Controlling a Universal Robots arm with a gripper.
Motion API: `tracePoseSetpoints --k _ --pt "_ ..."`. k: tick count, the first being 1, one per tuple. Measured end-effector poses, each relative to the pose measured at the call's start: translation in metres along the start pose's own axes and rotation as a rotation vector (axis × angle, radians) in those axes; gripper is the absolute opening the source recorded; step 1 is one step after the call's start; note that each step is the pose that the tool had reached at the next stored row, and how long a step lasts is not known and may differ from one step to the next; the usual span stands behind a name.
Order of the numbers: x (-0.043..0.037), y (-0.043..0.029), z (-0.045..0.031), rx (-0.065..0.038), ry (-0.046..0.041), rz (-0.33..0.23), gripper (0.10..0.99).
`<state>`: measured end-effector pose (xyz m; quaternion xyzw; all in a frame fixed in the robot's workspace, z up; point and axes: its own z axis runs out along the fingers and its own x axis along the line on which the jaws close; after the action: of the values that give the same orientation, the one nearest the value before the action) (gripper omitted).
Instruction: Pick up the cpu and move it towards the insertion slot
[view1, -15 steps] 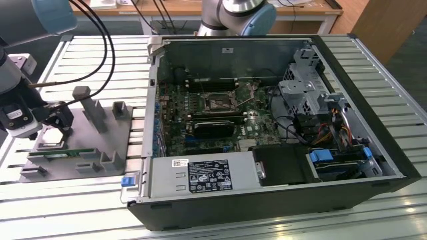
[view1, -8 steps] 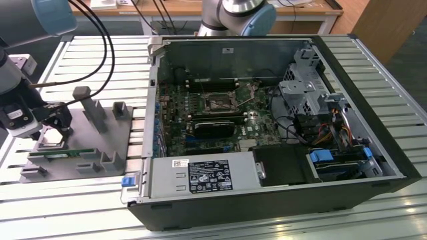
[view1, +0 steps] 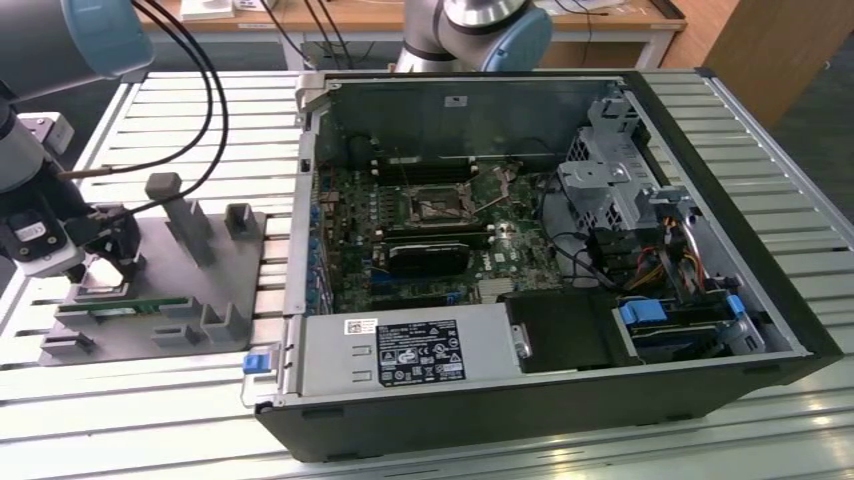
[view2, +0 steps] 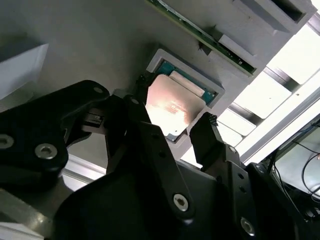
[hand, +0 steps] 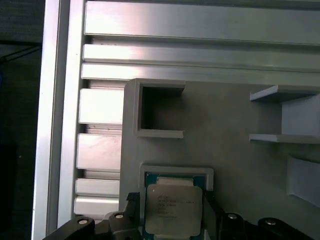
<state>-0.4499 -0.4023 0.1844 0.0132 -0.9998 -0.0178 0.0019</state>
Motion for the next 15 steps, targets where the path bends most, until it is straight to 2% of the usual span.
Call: tracePoseSetpoints --k 1,7,8,10,12,15 --pt "0.0002 0.0 0.0004 0.0 0.0 0.0 0.608" --pt "0.0003 0.0001 0.0008 0.0 0.0002 0.0 0.596" --pt "0.0003 0.0001 0.0008 0.0 0.0002 0.0 0.541" --pt "0.0002 0.0001 0.0007 0.0 -0.0001 0.0 0.541" --pt "0.0003 0.0002 -0.001 0.0 -0.0002 0.0 0.541" --pt "0.0003 0.0004 -0.0078 0.0 -0.0001 0.0 0.541"
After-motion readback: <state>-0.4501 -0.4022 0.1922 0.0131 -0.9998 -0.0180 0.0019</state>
